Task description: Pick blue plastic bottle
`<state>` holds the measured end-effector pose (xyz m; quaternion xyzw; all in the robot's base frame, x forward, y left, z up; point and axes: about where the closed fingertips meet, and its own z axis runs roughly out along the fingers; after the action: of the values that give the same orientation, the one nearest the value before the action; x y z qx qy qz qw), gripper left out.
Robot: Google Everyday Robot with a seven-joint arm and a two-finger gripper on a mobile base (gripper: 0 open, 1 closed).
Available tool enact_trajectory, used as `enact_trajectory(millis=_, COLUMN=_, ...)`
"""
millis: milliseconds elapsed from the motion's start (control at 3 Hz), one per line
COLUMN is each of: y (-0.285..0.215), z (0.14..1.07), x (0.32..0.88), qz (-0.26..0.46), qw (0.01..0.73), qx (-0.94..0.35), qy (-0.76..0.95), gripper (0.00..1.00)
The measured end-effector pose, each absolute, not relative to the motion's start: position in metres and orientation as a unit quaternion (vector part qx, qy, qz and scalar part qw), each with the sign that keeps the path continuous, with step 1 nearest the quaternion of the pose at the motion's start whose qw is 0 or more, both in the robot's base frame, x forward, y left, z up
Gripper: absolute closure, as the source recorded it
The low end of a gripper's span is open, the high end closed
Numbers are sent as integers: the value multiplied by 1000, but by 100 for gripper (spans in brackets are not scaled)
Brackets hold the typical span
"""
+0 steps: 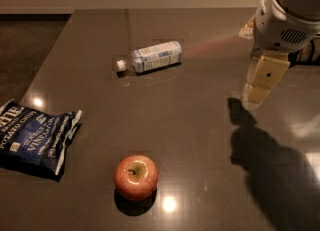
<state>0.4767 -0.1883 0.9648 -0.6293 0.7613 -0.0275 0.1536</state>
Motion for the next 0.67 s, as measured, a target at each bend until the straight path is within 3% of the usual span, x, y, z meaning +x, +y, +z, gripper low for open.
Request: enact_trajectory(millis=667, y=-136, z=940, x=544, qz=-13, qw=146, qx=-677, qy=722, gripper=0)
